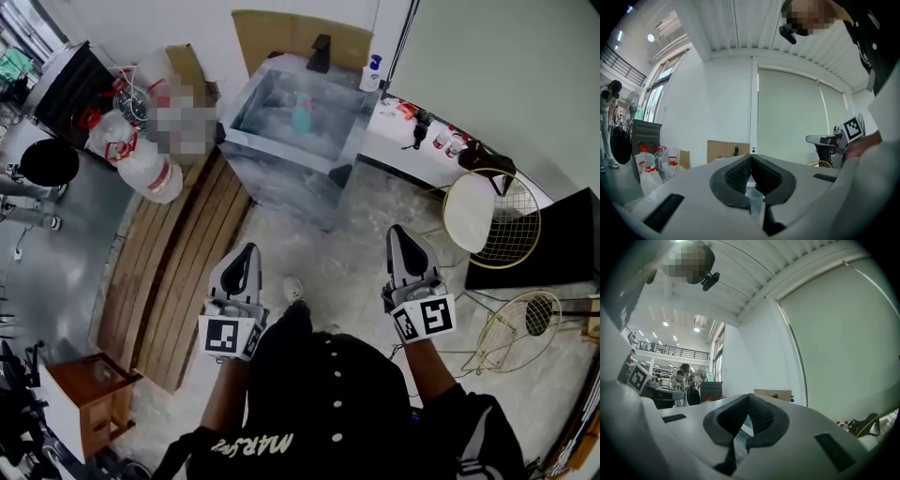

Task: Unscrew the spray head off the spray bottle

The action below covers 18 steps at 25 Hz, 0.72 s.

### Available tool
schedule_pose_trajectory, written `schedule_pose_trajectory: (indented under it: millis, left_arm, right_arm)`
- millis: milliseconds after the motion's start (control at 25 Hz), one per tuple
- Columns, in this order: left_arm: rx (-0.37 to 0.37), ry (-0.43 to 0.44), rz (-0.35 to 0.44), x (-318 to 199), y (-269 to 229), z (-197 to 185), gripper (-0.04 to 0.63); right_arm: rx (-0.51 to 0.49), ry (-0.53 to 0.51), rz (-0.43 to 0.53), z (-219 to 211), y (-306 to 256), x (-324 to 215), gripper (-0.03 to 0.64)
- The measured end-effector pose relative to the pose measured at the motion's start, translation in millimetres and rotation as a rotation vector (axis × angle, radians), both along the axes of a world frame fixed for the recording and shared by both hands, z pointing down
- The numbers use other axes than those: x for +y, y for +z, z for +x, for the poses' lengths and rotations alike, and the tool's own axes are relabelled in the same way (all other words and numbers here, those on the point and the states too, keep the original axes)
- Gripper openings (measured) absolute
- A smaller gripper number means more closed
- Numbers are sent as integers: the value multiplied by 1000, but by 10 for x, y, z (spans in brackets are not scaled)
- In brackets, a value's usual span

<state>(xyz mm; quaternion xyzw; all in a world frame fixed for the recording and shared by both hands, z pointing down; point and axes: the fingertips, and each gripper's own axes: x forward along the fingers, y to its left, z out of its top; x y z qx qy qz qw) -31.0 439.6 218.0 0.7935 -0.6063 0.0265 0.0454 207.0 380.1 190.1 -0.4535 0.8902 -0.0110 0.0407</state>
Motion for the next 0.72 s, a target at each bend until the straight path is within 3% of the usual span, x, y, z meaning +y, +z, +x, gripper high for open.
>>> schedule_pose_trajectory:
  millis: [200,320,480,600,720]
  left_arm:
    - [4,24,0,-500,-97,-228,25]
    - [53,42,61,-766,-238,-361,25]
    - [9,66,90,-1076,-260,-533,25]
    - [58,101,125,-1261,-355,-618,25]
    - [80,125,109,-1442,-280,-713,25]
  right_arm:
    - [3,-1,22,-271,-139,-464,11]
    - [9,1,28,-437,-163,-721,11]
    - [17,0,23,-650,-137,-1045,11]
    - [33,-4,18,-790,-109,-1214,11]
    - [41,10,5,-867,-49,-1371,11]
